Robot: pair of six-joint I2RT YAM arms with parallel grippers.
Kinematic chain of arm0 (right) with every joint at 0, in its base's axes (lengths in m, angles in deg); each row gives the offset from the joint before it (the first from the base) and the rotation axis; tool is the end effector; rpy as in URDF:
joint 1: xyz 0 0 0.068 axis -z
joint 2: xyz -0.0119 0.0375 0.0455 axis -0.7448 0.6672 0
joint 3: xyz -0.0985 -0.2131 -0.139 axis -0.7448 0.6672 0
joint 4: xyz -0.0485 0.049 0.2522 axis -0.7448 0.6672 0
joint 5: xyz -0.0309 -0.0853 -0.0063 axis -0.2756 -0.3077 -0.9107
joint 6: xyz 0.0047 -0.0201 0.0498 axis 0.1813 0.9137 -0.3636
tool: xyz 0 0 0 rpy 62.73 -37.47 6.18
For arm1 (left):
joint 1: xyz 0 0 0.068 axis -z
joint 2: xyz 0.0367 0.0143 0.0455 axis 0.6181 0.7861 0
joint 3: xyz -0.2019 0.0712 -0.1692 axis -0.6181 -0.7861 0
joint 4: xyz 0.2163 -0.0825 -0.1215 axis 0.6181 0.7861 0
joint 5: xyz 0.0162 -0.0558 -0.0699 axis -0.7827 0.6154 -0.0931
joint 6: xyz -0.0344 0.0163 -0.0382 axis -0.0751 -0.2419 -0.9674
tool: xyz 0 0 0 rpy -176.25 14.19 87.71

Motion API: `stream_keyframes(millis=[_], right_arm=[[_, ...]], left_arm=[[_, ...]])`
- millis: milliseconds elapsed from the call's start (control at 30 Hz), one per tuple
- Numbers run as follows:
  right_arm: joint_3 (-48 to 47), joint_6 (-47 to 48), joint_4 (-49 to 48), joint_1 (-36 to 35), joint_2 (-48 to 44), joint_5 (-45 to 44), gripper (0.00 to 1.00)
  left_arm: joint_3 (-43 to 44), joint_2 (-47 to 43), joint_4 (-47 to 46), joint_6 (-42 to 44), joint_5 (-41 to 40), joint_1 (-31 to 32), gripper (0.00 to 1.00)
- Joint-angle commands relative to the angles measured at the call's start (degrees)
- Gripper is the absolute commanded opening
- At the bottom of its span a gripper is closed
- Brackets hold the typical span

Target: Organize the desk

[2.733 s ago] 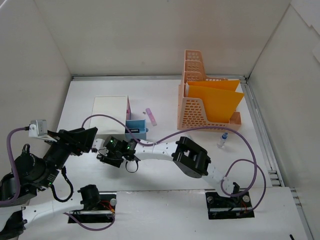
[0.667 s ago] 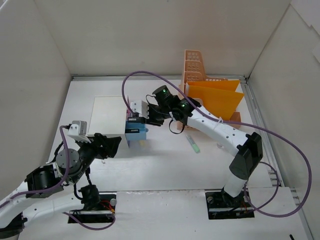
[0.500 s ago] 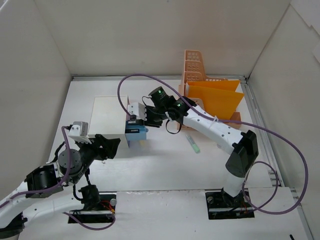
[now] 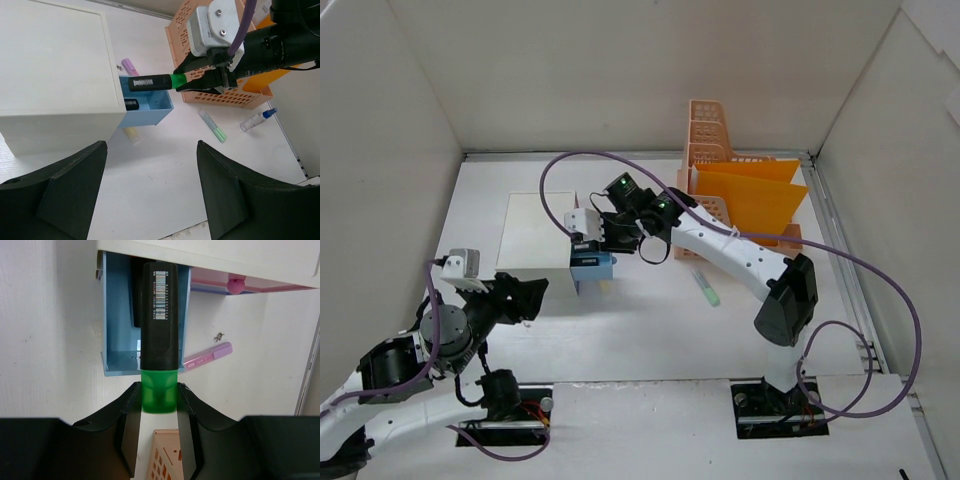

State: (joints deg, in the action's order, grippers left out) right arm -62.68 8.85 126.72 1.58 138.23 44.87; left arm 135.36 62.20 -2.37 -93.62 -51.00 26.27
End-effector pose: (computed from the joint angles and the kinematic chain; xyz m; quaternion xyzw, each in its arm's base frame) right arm 0.2775 0.3078 0.3469 -0.7011 0.5976 0.1357 0.3646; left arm 0.0442 -0.0422 0.3740 -0.0480 0.7489 -0.3350 0.5698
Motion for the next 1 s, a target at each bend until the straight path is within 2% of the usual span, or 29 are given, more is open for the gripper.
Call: stream_keyframes(millis=[0,667,833,867,967], right_arm=[[-3.93,1.09,0.69,-0.72,0.42,-1.86,0.00],[-8.94,2.32,4.39,-2.04,5.25,-2.74,0.01],[-10.79,2.06,4.65,-3.18,6.83,-3.17,0.15],[-11.14,1.97,4.65,-3.27,7.01,-3.26,0.22],[-12.19,1.35,4.74,-3.71,7.80,-3.26,0.32]], left_arm=[[1.54,1.29,-1.49,-0.13,-0.91,0.24,0.68],[1.81,2.44,-1.84,0.48,-0.65,0.24,0.68],[1.81,2.61,-2.37,0.39,-0.39,0.24,0.68],[1.72,2.70,-2.37,0.39,-0.30,0.24,0.68],[1.81,2.96,-2.46,0.39,-0.12,0.24,0.68]])
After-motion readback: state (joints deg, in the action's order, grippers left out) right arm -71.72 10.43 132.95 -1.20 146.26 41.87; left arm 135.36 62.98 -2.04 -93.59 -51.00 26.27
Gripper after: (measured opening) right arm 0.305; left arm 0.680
